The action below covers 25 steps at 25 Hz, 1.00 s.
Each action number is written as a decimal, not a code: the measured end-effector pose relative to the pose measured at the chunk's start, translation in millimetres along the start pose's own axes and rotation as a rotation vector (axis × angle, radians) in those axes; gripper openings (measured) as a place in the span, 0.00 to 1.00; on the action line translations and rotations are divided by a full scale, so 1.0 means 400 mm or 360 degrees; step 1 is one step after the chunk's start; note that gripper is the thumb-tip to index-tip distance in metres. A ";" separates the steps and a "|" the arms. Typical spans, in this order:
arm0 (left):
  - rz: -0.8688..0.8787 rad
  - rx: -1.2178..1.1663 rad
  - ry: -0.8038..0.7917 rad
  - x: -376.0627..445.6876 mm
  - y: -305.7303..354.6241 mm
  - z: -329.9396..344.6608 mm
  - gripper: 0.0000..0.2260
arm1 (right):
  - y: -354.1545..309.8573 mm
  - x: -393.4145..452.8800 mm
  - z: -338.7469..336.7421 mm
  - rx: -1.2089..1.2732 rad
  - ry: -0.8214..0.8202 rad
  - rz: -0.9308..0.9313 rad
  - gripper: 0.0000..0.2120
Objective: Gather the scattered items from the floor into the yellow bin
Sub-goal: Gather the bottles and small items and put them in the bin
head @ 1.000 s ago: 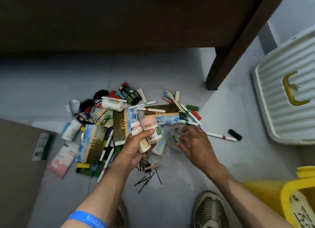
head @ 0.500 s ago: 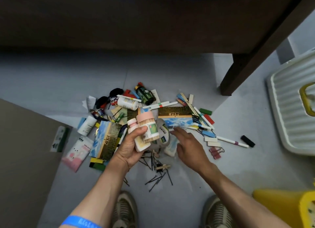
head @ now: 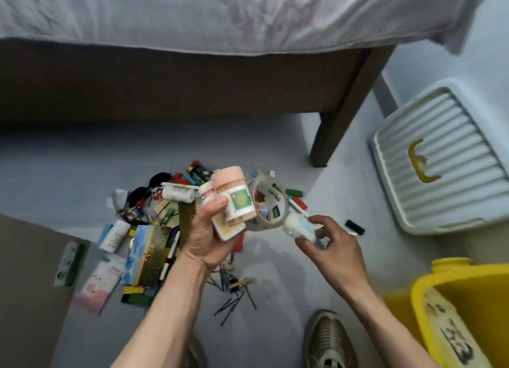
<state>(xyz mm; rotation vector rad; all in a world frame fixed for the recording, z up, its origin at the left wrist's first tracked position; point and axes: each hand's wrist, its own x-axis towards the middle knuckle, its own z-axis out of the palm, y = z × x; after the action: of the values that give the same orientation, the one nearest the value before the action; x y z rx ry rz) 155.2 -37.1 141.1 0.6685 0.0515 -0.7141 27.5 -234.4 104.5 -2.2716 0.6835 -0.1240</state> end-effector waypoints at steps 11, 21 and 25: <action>-0.0792 0.0492 -0.0699 -0.140 -0.588 0.561 0.19 | 0.280 -0.476 -0.531 -0.0111 0.1037 0.0725 0.19; -0.0248 0.1576 0.0049 -0.075 -0.524 0.476 0.26 | 0.221 -0.343 -0.449 -0.0066 0.0509 0.0385 0.21; -0.0155 0.1523 0.0320 -0.046 -0.398 0.317 0.21 | 0.104 -0.184 -0.305 -0.0055 0.0210 0.0082 0.18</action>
<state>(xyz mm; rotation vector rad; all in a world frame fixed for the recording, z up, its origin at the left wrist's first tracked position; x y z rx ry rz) 20.0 -189.3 158.9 1.6620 -0.0819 -0.7472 -88.5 -298.8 171.7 -2.2917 0.8182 -0.2403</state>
